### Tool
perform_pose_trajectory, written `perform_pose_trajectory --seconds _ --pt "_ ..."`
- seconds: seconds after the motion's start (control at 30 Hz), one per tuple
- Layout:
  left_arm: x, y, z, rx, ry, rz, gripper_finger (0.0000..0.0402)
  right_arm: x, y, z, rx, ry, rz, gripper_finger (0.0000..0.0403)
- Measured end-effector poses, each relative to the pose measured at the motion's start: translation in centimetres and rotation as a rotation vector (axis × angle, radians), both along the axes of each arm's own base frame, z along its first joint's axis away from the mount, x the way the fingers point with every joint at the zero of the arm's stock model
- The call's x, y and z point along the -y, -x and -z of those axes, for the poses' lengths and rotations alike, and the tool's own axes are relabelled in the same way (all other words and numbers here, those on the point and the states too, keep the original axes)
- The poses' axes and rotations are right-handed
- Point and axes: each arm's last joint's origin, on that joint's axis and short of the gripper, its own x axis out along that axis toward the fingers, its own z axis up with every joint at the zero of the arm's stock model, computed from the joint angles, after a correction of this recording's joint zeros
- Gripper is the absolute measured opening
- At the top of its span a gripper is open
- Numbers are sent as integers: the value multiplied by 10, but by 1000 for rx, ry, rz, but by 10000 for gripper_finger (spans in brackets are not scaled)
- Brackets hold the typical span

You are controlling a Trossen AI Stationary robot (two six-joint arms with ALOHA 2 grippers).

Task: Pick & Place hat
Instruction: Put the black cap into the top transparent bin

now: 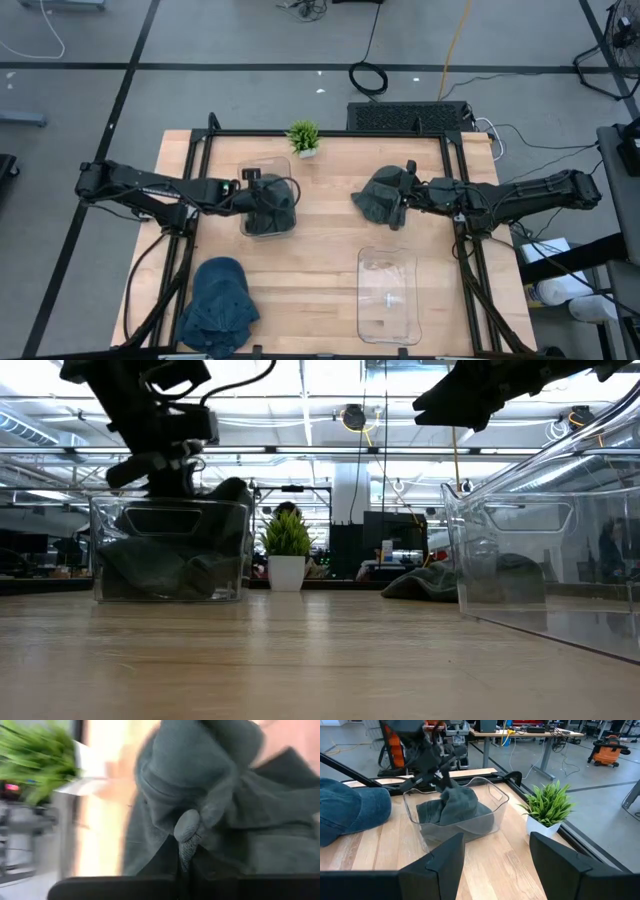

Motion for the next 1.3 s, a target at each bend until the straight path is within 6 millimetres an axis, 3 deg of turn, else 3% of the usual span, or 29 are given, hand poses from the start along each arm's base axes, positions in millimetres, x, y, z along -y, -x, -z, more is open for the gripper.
perform_pose_trajectory --seconds 0.23,0.6,0.73,1.07,1.3 --pt "6 2 11 20 238 34 24 0 0 0 0 0 0 212" --pt "6 2 7 87 327 -114 34 0 0 0 5 -12 3 212" --pt "6 -2 -1 134 360 -166 76 0 0 0 4 -10 3 212" --pt "7 -8 -27 162 374 -175 237 0 0 0 6 -15 4 212" --pt "8 -7 -51 127 365 -163 298 0 0 0 5 -15 4 212"
